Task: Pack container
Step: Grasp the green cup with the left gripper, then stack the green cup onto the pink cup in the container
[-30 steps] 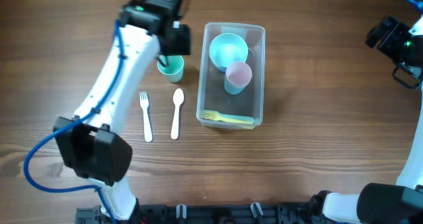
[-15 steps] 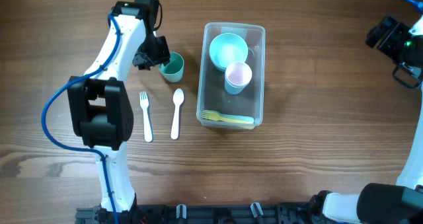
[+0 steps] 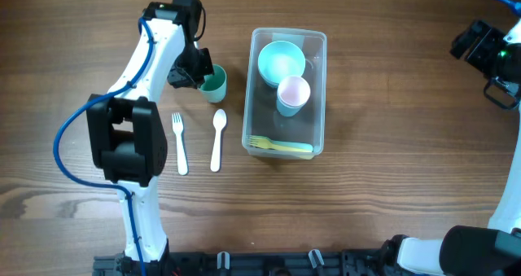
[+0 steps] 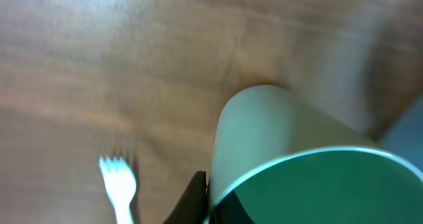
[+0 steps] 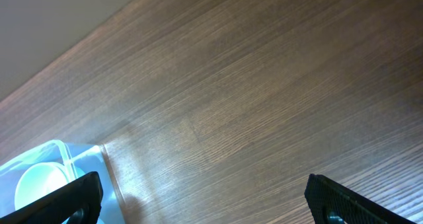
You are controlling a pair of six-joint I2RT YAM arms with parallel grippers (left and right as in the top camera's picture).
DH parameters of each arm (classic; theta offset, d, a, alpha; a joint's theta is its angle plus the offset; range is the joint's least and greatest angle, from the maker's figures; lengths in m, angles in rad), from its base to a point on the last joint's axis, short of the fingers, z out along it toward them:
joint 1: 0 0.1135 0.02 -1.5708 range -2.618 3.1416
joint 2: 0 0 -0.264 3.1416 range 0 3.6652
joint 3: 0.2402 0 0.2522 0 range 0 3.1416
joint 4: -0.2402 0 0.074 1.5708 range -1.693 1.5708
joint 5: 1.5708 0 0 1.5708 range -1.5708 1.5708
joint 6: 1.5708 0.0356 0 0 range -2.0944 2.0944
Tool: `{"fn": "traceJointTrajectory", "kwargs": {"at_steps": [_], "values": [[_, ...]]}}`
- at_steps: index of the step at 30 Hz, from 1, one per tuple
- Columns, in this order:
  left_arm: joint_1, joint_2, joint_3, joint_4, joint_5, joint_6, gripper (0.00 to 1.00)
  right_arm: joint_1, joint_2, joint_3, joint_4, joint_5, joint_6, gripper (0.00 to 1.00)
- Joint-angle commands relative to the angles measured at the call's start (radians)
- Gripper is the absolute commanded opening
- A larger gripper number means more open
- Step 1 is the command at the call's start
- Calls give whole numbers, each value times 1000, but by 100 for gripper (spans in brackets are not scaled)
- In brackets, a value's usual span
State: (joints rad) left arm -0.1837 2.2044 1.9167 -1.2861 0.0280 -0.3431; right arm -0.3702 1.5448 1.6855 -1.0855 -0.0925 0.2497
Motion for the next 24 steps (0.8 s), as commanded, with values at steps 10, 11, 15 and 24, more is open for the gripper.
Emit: {"fn": "traceJointTrajectory", "kwargs": {"at_steps": [10, 11, 15, 24], "values": [[-414, -295, 150, 46, -3, 130, 4, 0, 10, 1, 0, -5, 15, 100], [-430, -268, 149, 55, -3, 130, 4, 0, 10, 1, 0, -5, 15, 100], [-433, -146, 149, 56, -24, 130, 4, 0, 10, 1, 0, -5, 15, 100], [-433, -39, 148, 40, -55, 130, 30, 0, 10, 1, 0, -5, 15, 100]]}}
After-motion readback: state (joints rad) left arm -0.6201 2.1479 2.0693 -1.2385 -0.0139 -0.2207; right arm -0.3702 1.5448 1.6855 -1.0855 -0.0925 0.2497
